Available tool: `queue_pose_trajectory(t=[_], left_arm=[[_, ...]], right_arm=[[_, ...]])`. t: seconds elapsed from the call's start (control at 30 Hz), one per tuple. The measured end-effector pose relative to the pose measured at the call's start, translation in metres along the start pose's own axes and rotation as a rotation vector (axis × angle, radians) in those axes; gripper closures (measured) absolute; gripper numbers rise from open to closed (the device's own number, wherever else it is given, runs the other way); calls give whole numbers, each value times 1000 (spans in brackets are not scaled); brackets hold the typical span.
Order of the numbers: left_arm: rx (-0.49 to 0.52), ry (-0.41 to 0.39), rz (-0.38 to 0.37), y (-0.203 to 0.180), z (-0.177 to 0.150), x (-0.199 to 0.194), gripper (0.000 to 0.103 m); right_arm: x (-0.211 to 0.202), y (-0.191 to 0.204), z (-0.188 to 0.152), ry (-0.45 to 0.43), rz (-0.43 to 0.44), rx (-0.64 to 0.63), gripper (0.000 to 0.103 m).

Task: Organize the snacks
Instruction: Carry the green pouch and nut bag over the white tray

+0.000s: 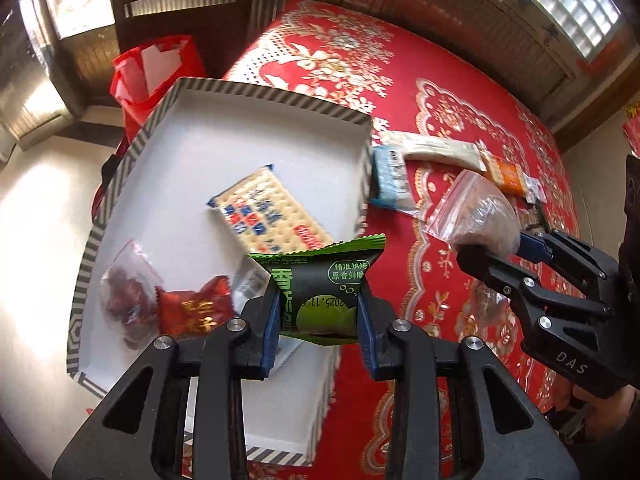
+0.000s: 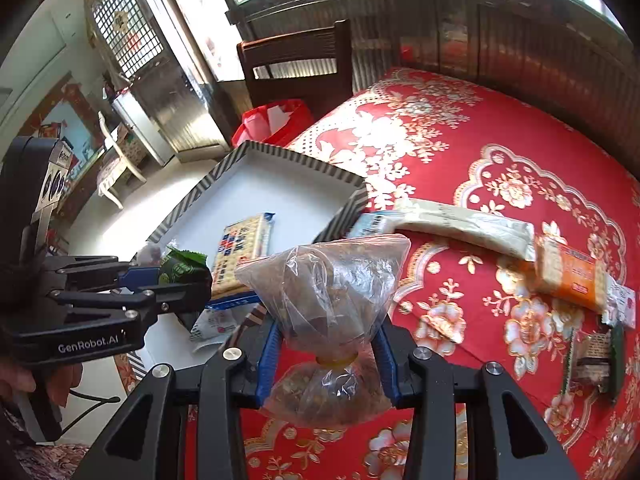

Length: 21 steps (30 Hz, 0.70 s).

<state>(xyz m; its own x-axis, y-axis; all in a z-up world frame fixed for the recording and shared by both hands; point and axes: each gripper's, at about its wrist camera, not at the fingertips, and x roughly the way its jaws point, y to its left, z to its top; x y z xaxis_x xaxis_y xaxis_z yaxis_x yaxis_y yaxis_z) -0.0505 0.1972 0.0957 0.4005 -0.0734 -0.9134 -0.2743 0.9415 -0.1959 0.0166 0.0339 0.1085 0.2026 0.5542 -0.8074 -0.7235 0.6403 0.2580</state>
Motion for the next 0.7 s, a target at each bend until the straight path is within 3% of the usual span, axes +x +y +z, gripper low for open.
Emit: queue_pose_trajectory(t=[0.7], left_arm=[[-173,-1,89,91,18,16,71]], right_arm=[[48,81,20,92,135,-121,62]])
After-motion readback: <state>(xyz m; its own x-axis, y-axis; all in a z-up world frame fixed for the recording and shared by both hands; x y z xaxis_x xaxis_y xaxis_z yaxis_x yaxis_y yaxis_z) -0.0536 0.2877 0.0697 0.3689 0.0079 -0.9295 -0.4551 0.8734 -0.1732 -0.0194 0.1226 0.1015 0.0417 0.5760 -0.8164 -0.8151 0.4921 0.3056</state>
